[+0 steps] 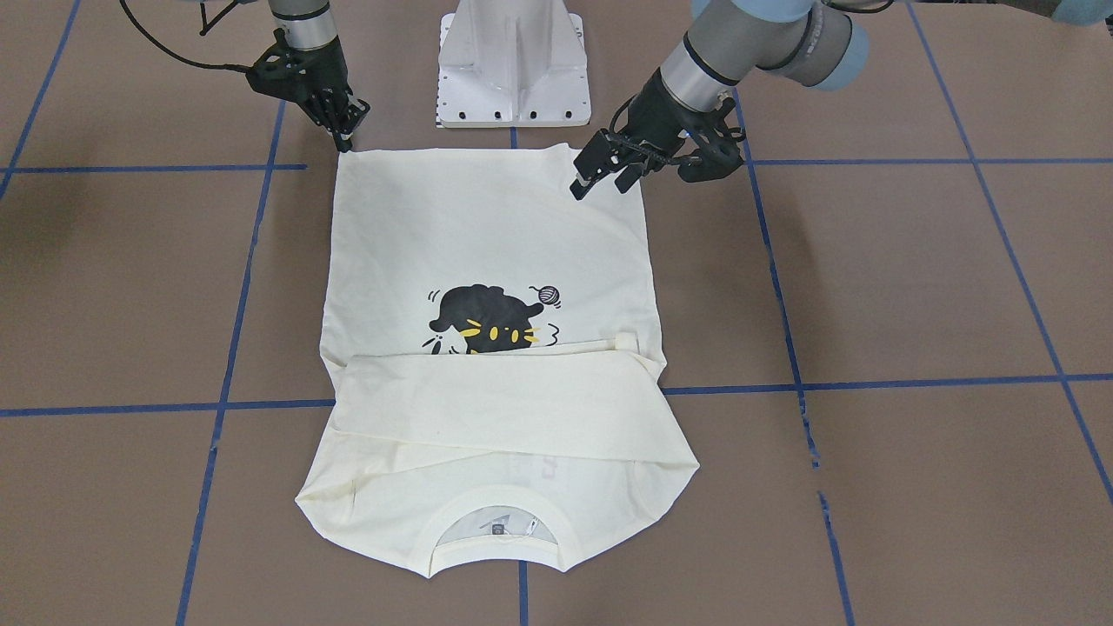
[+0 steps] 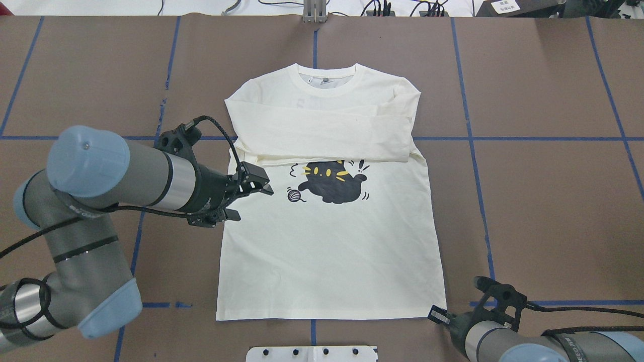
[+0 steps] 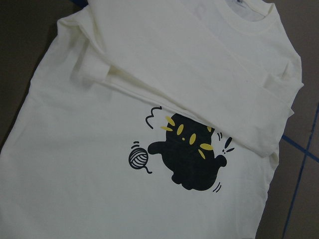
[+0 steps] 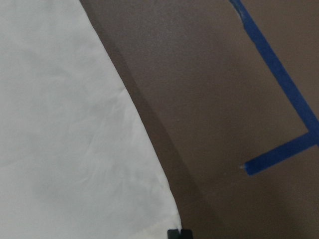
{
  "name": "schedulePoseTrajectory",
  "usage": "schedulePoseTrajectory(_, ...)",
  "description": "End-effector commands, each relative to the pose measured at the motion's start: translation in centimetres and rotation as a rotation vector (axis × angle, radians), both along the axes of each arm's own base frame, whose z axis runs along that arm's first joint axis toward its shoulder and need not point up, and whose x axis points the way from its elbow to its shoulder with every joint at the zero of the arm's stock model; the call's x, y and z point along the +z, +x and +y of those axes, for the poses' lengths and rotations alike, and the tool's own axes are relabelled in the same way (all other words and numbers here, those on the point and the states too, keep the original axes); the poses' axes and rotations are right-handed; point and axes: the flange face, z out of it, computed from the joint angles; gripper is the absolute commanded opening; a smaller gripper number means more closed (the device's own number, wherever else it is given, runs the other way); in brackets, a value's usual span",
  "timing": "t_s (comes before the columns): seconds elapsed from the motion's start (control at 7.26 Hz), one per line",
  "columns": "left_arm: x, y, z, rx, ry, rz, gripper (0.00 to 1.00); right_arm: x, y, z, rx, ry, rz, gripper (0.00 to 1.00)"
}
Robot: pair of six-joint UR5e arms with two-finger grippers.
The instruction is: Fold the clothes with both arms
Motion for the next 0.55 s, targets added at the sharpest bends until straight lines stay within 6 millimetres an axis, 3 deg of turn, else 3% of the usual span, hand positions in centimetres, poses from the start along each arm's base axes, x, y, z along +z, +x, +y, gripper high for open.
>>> schedulePoseTrajectory(0.0, 1.3, 4.5, 10.7, -0.009, -0.004, -0.228, 0.86, -0.8, 0.5, -0.1, 0.0, -0.003, -0.017, 0.0)
schedulePoseTrajectory(0.14, 1.5, 4.5, 13.0, 0.016, -0.028, -0.319, 0.8, -0.8, 0.5, -0.1, -0.001, -0.004, -0.017, 0.0)
schedulePoseTrajectory(0.28, 4.3, 5.4, 16.1, 0.028, -0.091, -0.376, 0.69, -0.8, 0.4, 0.0, -0.002, -0.003, -0.017, 0.0)
schedulePoseTrajectory(0.41, 5.8, 5.7, 17.2, 0.026, -0.102, -0.403, 0.61, -0.8, 0.4, -0.1, 0.001, -0.002, -0.017, 0.0)
